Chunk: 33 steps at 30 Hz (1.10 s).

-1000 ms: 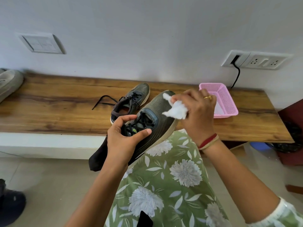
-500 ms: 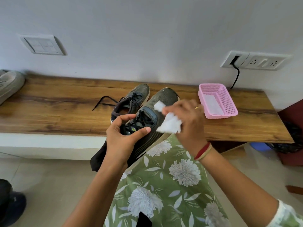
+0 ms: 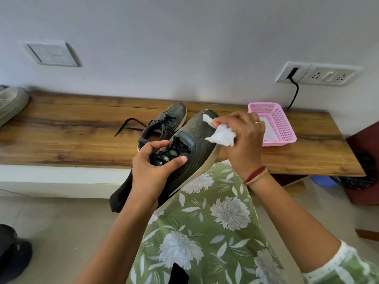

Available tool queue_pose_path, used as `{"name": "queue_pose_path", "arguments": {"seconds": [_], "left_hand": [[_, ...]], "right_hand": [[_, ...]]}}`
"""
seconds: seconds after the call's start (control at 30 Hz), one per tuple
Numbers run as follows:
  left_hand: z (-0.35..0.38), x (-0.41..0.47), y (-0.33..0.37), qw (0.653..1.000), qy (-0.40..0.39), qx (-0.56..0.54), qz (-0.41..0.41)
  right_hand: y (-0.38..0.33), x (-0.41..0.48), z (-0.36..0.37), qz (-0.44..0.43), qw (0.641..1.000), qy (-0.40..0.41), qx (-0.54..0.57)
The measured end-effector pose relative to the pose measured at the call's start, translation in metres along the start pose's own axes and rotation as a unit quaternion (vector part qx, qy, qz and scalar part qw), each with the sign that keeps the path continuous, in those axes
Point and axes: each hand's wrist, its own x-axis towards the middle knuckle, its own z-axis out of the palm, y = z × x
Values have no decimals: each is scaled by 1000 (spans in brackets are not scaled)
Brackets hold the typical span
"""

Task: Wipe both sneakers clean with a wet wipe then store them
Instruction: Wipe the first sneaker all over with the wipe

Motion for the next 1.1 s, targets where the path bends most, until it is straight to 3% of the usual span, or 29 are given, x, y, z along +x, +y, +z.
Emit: {"name": "queue_pose_path", "arguments": {"seconds": [0.17,0.33,0.47,0.57,0.63,0.7,0.8,0.93,1.1], "left_hand": [[-2,-1,0,1000,0,2,-2],[0,-3,-3,1000,-10,15,8],[-1,-2,-3,1000,-14,16,13],[-2,-3,-10,997,-15,69,29],[-1,-7,-14,993,-5,106,49],[1,-12,-17,989,13,127,77],[8,-19,-21,981,33,158,106],[17,-25,-29,975,24,170,141],[19,-30,-36,964,26,191,182]], "right_hand": [[-14,-27,8,-87,994,-66,-8],[1,-4,3,10,1000,2,3],[-11,-29,9,-103,992,-61,-46],[14,-2,6,6,998,-26,-56],[28,13,3,116,991,39,55],[31,17,-4,197,956,95,195],[22,7,-5,255,931,23,262],[20,-15,8,150,976,-20,158],[9,-34,13,-1,997,-72,-38]]}}
